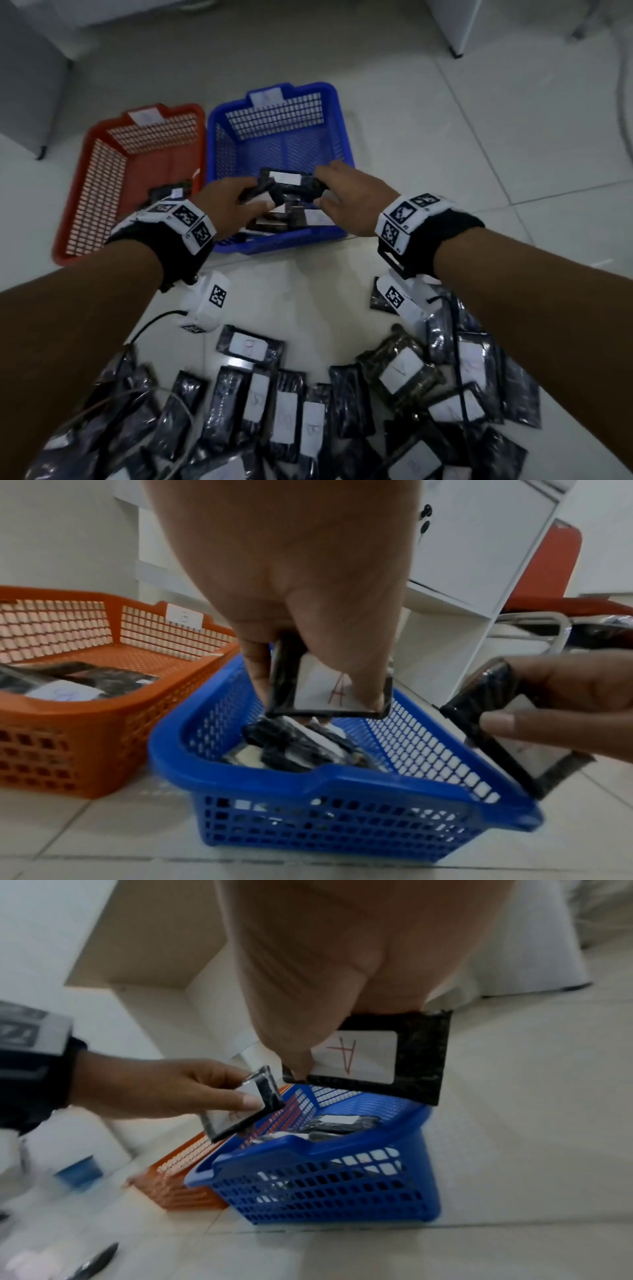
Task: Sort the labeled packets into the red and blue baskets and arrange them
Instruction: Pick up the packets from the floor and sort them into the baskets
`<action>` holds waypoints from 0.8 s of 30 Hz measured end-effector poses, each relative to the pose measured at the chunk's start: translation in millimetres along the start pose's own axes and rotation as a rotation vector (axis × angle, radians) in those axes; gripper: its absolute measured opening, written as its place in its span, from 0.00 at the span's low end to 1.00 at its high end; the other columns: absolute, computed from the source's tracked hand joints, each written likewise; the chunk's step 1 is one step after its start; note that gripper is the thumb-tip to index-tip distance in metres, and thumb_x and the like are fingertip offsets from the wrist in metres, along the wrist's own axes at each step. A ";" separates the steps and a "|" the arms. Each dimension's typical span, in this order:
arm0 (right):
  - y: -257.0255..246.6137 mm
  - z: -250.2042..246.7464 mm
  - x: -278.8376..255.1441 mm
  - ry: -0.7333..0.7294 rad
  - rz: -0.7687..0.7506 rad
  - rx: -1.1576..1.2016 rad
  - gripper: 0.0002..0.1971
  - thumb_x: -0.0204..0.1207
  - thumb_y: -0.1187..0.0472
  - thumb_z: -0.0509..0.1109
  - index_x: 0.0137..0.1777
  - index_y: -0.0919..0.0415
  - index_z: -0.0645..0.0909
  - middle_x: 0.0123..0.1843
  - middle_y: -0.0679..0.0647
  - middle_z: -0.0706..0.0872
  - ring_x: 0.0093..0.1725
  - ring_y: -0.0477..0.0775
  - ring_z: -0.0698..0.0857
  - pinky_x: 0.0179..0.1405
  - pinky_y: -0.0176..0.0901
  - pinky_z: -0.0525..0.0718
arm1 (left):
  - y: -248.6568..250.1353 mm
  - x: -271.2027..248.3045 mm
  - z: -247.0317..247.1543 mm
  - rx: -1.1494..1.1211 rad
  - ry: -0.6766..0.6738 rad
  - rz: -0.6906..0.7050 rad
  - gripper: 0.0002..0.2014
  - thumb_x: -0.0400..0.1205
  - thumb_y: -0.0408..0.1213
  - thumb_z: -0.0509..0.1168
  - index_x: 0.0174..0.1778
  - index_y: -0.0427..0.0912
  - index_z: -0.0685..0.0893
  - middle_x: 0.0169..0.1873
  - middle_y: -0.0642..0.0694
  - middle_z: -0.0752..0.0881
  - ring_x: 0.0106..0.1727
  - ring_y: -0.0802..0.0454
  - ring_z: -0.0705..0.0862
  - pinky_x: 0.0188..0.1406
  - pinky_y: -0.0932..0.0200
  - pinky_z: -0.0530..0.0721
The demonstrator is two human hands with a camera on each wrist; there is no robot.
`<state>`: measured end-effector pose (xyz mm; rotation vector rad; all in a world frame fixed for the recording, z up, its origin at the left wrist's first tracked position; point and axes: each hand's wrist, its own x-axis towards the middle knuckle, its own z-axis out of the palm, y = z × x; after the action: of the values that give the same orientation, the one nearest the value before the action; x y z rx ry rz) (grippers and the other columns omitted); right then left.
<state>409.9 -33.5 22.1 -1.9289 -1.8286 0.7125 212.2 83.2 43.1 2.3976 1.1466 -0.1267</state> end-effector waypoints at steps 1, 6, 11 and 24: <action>-9.1 2.4 7.7 -0.035 -0.032 -0.050 0.07 0.83 0.57 0.63 0.58 0.55 0.73 0.56 0.54 0.73 0.54 0.60 0.78 0.49 0.50 0.76 | -11.7 1.0 0.2 0.062 -0.026 -0.016 0.14 0.82 0.52 0.65 0.33 0.53 0.73 0.28 0.52 0.78 0.31 0.53 0.76 0.27 0.59 0.68; -32.2 19.7 34.1 -0.147 -0.041 -0.229 0.17 0.82 0.60 0.64 0.69 0.52 0.78 0.65 0.55 0.81 0.61 0.61 0.81 0.48 0.45 0.76 | -35.4 8.7 13.9 0.166 -0.063 0.007 0.11 0.83 0.42 0.65 0.60 0.44 0.80 0.49 0.43 0.84 0.47 0.44 0.81 0.42 0.58 0.72; -21.9 28.8 40.1 -0.137 0.074 -0.262 0.22 0.78 0.58 0.67 0.72 0.50 0.74 0.69 0.56 0.81 0.64 0.64 0.82 0.57 0.49 0.80 | -42.2 20.9 25.7 0.122 0.095 0.073 0.24 0.80 0.34 0.66 0.74 0.44 0.74 0.63 0.38 0.83 0.62 0.37 0.81 0.60 0.47 0.80; 58.3 -7.2 -145.2 0.196 0.419 -0.274 0.18 0.81 0.51 0.63 0.69 0.56 0.78 0.65 0.56 0.81 0.63 0.62 0.80 0.59 0.56 0.78 | 131.1 -4.0 106.0 0.115 0.266 0.557 0.13 0.77 0.44 0.65 0.54 0.43 0.86 0.51 0.43 0.85 0.53 0.40 0.82 0.50 0.46 0.79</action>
<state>457.7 -181.9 7.0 -2.5027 -1.4804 0.3842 321.1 -38.2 0.3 2.8012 0.5407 0.3246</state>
